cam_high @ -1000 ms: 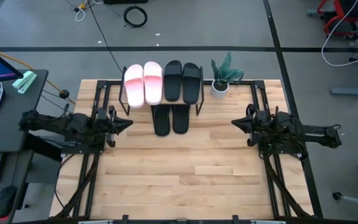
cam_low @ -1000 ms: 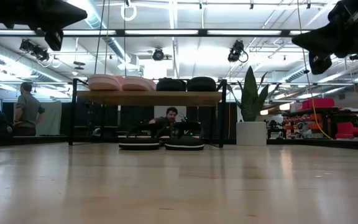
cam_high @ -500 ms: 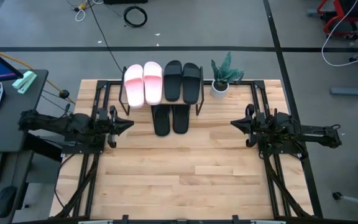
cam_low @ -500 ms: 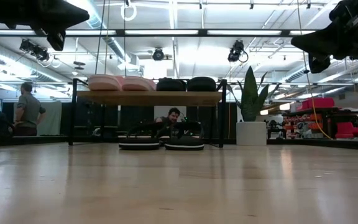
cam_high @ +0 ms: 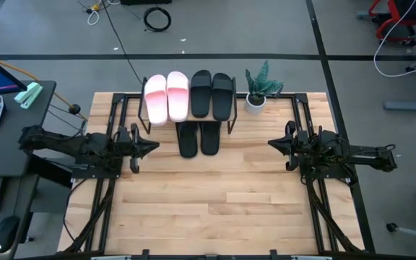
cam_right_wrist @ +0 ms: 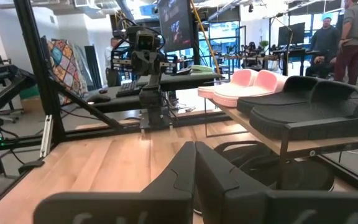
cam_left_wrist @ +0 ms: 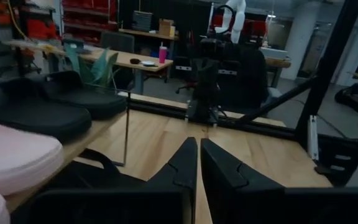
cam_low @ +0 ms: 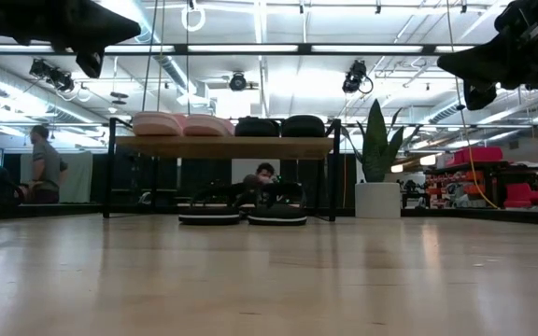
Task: Pick and place slides into the shelf
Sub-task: Return to Home Position
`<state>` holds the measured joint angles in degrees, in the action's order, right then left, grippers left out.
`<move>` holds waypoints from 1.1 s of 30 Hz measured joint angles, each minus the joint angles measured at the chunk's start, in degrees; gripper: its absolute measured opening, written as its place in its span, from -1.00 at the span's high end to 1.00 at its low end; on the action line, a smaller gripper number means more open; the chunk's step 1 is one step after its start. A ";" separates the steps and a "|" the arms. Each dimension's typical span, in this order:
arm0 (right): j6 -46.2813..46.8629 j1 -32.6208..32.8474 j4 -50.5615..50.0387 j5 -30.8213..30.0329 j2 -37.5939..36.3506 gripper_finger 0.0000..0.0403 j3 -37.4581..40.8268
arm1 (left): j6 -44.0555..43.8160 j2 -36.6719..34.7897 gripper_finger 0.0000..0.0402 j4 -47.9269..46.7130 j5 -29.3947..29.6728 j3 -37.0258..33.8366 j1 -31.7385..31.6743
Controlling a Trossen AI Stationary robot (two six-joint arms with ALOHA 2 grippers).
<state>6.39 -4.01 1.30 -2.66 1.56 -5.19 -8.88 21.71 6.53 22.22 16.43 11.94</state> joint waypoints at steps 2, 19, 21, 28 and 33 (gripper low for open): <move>0.00 0.00 0.00 0.00 0.00 0.93 0.00 | -2.52 0.00 0.86 -0.17 -0.02 0.00 0.05; 0.02 0.00 0.00 -0.04 0.00 0.93 0.00 | -5.67 -0.65 0.85 -10.03 0.79 0.00 0.29; -0.01 0.00 0.00 -0.03 0.00 0.93 0.00 | -5.03 -2.50 0.87 -12.12 1.60 0.00 0.28; 0.00 0.00 0.00 -0.04 0.00 0.93 0.00 | 1.12 -13.11 0.87 -14.07 2.36 0.00 2.55; -0.02 0.02 0.00 -0.04 0.02 0.93 0.00 | 3.45 -19.06 0.83 -10.59 2.12 -5.17 5.60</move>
<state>6.38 -3.99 1.30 -2.70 1.58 -5.19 -5.43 2.66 -4.07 24.34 11.25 17.54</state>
